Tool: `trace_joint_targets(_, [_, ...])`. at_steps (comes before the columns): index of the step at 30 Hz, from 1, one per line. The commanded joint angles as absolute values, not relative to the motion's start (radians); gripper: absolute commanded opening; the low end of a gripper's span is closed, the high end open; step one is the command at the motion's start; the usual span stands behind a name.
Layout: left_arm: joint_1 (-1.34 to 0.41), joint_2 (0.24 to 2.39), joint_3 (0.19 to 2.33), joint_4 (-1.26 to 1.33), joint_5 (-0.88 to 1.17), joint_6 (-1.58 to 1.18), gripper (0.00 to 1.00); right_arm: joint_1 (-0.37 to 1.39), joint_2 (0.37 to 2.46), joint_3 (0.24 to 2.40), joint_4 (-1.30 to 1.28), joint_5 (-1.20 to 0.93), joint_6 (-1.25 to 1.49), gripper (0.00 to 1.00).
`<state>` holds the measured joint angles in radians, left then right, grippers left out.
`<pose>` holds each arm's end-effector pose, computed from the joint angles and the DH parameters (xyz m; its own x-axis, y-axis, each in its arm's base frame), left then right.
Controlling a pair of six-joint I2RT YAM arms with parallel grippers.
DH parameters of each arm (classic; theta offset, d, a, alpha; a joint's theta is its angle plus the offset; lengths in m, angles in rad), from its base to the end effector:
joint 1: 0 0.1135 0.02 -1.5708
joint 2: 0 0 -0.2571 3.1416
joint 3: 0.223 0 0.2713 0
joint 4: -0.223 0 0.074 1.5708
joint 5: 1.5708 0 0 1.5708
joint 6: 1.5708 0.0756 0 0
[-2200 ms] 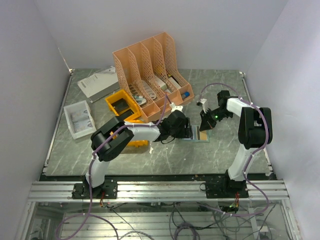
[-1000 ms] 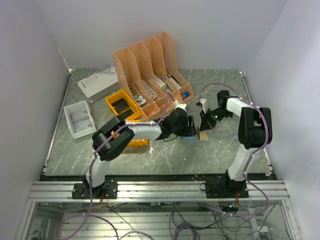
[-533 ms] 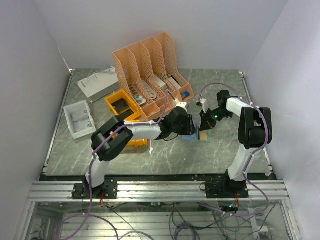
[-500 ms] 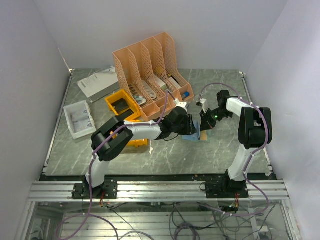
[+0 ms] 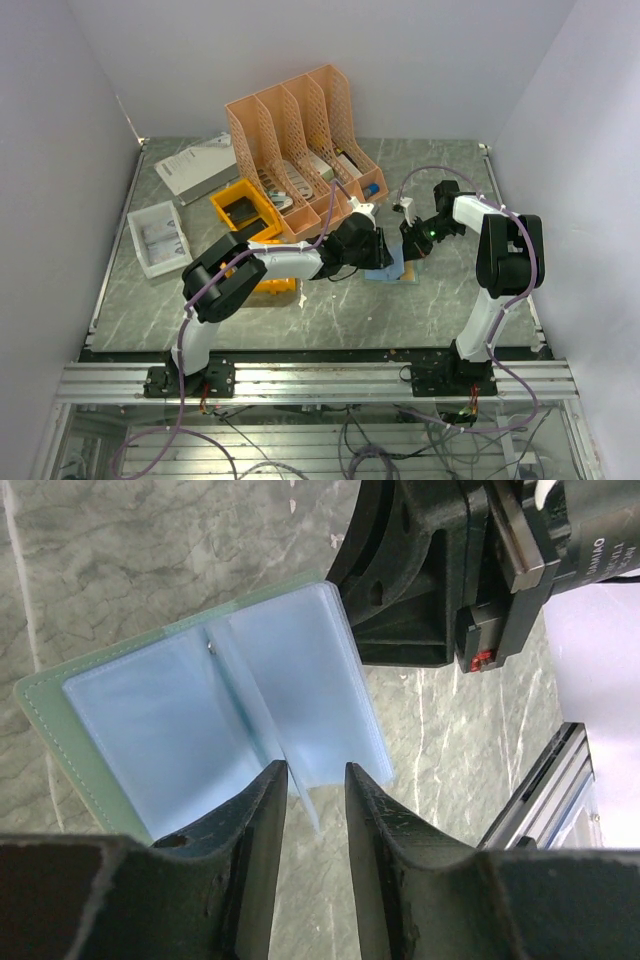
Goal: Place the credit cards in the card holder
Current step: Open the card holder at the center of the board.
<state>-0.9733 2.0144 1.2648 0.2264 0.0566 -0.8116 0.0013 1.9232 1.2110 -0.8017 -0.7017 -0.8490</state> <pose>0.2746 -0.4111 0.1347 -0.8122 -0.0937 -0.5758 0.3833 0.6584 -0.6478 0.3556 0.0493 0.0958 -0.6314 -0.5741 -0.5213 -0.7743 0.5036 0.3831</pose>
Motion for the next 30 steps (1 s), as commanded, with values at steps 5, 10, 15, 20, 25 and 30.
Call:
trace_joint_targets(5, [-0.977, 2.009, 1.273, 0.155, 0.0, -0.764, 0.38, -0.018, 1.914, 1.221, -0.795, -0.715, -0.884, 0.06])
trace_joint_targets(10, [-0.978, 1.977, 1.269, 0.106, -0.035, -0.737, 0.37, -0.024, 1.914, 1.229, -0.823, -0.786, -0.897, 0.14])
trace_joint_targets(15, [-0.979, 1.914, 1.243, 0.099, -0.067, -0.72, 0.38, -0.039, 1.937, 1.242, -0.844, -0.807, -0.901, 0.2])
trace_joint_targets(20, [-0.981, 1.839, 1.181, 0.161, -0.063, -0.716, 0.44, -0.063, 1.93, 1.247, -0.865, -0.854, -0.91, 0.24])
trace_joint_targets(25, [-0.987, 1.835, 1.161, 0.267, 0.012, -0.759, 0.53, -0.063, 1.939, 1.246, -0.872, -0.882, -0.91, 0.24])
trace_joint_targets(30, [-0.996, 1.925, 1.212, 0.303, 0.056, -0.799, 0.58, -0.061, 1.964, 1.259, -0.903, -0.92, -0.925, 0.08])
